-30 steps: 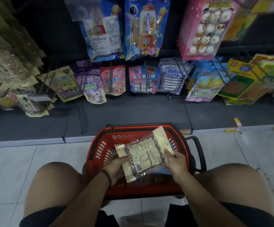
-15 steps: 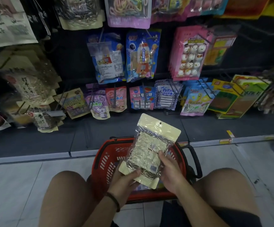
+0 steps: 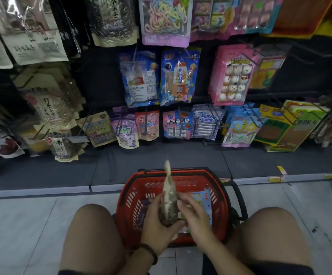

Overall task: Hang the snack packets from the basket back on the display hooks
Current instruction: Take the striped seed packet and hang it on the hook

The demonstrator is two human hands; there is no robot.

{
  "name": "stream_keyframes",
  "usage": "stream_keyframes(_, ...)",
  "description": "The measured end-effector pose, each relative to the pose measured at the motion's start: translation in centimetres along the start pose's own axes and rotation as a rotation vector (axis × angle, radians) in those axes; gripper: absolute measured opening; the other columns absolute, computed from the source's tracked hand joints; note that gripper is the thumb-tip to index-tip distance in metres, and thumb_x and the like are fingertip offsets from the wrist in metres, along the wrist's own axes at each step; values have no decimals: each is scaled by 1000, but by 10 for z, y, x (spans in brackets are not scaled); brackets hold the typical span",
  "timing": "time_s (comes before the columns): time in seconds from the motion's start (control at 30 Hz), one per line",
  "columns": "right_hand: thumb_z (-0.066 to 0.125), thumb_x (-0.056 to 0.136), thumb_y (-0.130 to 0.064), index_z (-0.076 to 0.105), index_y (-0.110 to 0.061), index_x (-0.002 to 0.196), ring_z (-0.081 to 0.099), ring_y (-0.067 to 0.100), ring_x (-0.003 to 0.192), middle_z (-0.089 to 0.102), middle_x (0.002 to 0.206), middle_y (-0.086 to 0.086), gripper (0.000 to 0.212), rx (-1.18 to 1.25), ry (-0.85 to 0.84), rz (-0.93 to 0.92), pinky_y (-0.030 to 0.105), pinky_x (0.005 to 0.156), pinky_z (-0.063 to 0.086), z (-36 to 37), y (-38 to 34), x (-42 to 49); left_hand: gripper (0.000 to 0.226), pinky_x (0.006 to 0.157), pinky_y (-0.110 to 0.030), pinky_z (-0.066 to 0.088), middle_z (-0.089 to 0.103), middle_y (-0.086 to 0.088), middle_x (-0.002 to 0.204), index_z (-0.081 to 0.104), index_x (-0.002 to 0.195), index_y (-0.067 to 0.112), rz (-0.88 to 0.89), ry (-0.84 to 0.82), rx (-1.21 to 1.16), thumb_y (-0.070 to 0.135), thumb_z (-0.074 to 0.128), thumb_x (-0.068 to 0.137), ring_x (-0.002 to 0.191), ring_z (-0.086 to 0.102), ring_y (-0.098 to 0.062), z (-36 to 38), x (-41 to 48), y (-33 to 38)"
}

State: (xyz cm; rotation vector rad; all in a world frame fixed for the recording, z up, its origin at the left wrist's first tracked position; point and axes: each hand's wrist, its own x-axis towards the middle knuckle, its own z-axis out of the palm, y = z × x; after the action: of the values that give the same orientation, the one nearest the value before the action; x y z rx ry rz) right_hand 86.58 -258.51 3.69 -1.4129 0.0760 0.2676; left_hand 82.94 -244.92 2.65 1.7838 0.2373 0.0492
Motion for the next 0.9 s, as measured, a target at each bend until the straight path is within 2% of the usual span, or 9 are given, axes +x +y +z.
stream_keyframes(0.13,66,103,-28,80,-40,113,67,3,117,69,122,-24,21,-288,-170,-43,23,100,55,8,-1,-7,54,82,-9,53,74,23,115,58,129,38,-21,205,-49,6,77,90,108,71,-1,-11,6,-4)
stream_keyframes(0.27,74,98,-21,72,-45,110,67,0,110,73,116,-21,27,-390,-87,-96,15,88,52,5,-14,8,37,79,-12,55,78,14,115,68,122,36,-143,196,-307,14,76,93,106,73,-4,-27,17,11)
stream_keyframes(0.37,79,94,-28,63,-32,126,62,1,114,64,123,-14,35,-407,112,-154,24,94,51,-4,-36,32,57,96,-26,52,74,16,126,62,134,44,-287,79,-400,42,85,82,117,68,-4,-42,26,23)
stream_keyframes(0.47,76,97,-30,58,-20,136,69,14,112,68,123,0,44,-250,61,18,37,97,58,-7,-69,56,80,112,-44,45,70,3,135,54,147,33,-339,-7,-455,43,85,74,127,64,-19,-51,35,33)
stream_keyframes(0.53,75,98,-30,65,-17,132,73,21,109,76,114,4,38,-191,2,29,41,97,60,-7,-84,65,70,109,-45,50,73,0,132,59,141,31,-311,-74,-489,40,84,76,125,66,-24,-55,38,43)
stream_keyframes(0.6,75,97,-35,76,-28,113,75,15,105,80,106,-2,18,-209,-27,-40,30,89,58,-3,-97,68,57,103,-36,51,75,9,125,69,123,37,-295,-86,-457,54,85,71,121,67,-16,-59,38,59)
stream_keyframes(0.67,74,98,-37,78,-24,97,76,19,98,81,99,2,14,-220,-32,-91,34,88,58,3,-107,69,57,92,-23,56,77,12,119,76,113,40,-228,-75,-403,68,86,65,112,71,-8,-64,43,75)
stream_keyframes(0.77,74,98,-30,72,-9,90,74,23,88,76,91,14,23,-189,-20,-151,42,88,57,14,-127,71,47,95,-33,58,75,5,125,72,122,34,-75,76,-344,57,79,81,109,73,-10,-76,56,106)
stream_keyframes(0.9,74,99,-29,69,-18,79,66,2,71,71,71,-4,23,-224,-25,-211,22,73,51,36,-168,81,21,83,-24,52,80,13,100,80,98,25,36,273,-239,41,66,98,93,70,4,-98,82,153)
